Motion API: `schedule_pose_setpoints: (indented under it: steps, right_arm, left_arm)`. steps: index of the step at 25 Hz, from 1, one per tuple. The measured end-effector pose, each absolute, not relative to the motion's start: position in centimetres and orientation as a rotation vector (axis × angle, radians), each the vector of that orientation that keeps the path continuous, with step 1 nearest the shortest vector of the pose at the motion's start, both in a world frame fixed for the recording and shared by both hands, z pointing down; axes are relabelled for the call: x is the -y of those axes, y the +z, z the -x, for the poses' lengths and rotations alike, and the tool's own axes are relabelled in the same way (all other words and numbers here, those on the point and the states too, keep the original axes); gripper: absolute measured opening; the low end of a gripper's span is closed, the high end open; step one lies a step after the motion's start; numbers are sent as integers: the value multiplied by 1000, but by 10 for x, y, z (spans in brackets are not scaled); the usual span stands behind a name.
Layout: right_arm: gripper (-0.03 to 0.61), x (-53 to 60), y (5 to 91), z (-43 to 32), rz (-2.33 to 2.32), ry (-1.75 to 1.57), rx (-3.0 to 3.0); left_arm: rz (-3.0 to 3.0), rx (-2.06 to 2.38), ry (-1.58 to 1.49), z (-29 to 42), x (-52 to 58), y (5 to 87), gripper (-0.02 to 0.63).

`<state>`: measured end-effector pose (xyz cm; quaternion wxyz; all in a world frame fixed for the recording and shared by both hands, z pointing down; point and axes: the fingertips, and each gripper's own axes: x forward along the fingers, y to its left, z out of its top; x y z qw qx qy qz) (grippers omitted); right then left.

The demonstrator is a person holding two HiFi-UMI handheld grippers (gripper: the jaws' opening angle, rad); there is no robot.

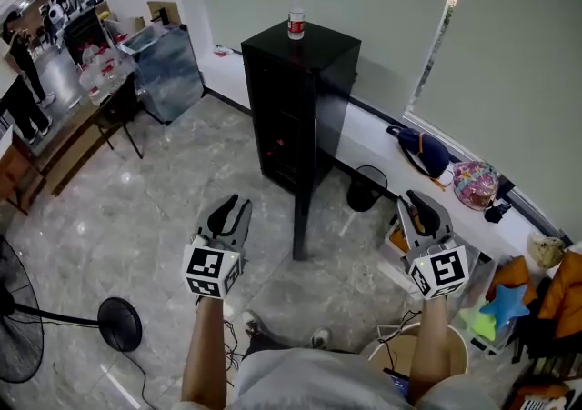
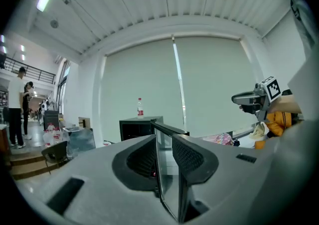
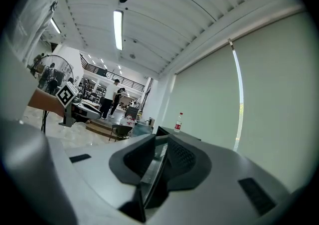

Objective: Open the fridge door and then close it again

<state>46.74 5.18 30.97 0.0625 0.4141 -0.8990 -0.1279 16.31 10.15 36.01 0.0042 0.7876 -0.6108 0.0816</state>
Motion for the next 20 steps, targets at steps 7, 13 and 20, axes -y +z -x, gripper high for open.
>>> schedule_pose_setpoints:
  steps: [7,13,20]
  right_arm:
    - [89,-46,309,-429,-1212,-386,2721]
    - [107,-4,319,-396,-1082,-411,2670]
    - [136,49,342,-368,-876,-484,2573]
  left_arm:
    - [-2474,1908,244,-127,-92,355,88]
    - [-2511,1815,295,-128,-63,371,95]
    - [-2511,1671,369,-151,-34,413,114]
